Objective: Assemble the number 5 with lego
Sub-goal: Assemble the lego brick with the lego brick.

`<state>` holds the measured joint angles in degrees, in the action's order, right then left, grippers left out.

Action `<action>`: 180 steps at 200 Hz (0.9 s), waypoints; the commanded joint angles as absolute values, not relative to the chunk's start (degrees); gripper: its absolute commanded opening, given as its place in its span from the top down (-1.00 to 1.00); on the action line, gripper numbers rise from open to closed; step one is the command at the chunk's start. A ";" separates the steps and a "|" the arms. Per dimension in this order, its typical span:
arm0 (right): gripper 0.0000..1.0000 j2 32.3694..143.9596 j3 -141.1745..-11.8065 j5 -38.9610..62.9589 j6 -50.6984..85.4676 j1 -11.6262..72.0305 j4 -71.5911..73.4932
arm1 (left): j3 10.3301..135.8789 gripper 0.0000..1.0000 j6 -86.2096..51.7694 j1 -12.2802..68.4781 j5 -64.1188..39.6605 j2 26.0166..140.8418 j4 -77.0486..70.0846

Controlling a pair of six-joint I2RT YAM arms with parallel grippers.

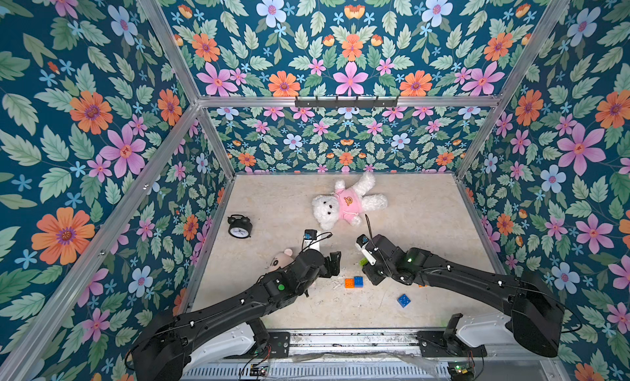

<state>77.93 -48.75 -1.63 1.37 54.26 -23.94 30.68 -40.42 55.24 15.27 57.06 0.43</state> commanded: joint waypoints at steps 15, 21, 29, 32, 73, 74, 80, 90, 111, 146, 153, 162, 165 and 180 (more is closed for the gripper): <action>0.46 76.41 -48.47 5.34 -12.93 54.40 -19.10 | 29.14 -0.74 -44.58 50.01 6.23 56.73 -0.57; 0.47 75.69 -47.91 5.34 -13.78 54.35 -18.27 | 28.29 -0.69 -45.27 48.74 3.38 56.67 -1.73; 0.47 74.70 -47.12 5.91 -14.79 54.36 -17.32 | 26.86 -0.64 -45.76 47.10 -1.25 56.47 -4.78; 0.47 74.28 -46.73 6.16 -15.07 54.38 -17.08 | 26.22 -0.62 -46.02 46.73 -3.31 56.31 -6.32; 0.48 68.86 -43.53 8.17 -16.54 54.40 -14.17 | 23.72 -0.30 -47.77 45.05 -22.93 59.07 -22.35; 0.48 68.80 -43.52 8.17 -16.58 54.40 -14.21 | 23.81 -0.30 -47.71 45.03 -23.29 59.20 -22.47; 0.48 68.62 -43.27 8.48 -16.77 54.40 -14.20 | 24.46 -0.27 -47.55 45.03 -24.79 60.28 -22.96; 0.48 68.47 -43.00 9.19 -17.21 54.40 -14.26 | 25.24 -0.20 -48.26 45.03 -26.49 62.37 -23.71; 0.48 68.73 -43.32 9.78 -17.30 54.40 -14.50 | 26.63 -0.06 -49.16 45.02 -29.58 66.33 -25.44; 0.48 68.47 -43.15 9.58 -17.72 54.39 -13.97 | 27.31 0.16 -49.35 45.10 -28.85 67.76 -24.58; 0.49 68.51 -43.08 9.64 -17.75 54.40 -13.89 | 27.51 0.18 -48.88 45.16 -28.56 67.76 -23.63; 0.49 68.59 -42.99 9.52 -17.75 54.40 -13.89 | 27.37 0.19 -48.87 45.18 -29.03 67.93 -23.64; 0.49 68.62 -42.98 9.52 -17.78 54.40 -13.85 | 27.38 0.20 -48.89 45.11 -29.19 68.08 -23.57; 0.49 68.65 -42.90 9.26 -17.85 54.40 -13.49 | 27.60 0.22 -48.78 45.09 -29.91 69.04 -23.06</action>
<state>68.66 -42.98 8.95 -17.41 54.33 -14.83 27.24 -49.32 45.17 -28.23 68.10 -23.18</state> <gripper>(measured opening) 0.355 0.393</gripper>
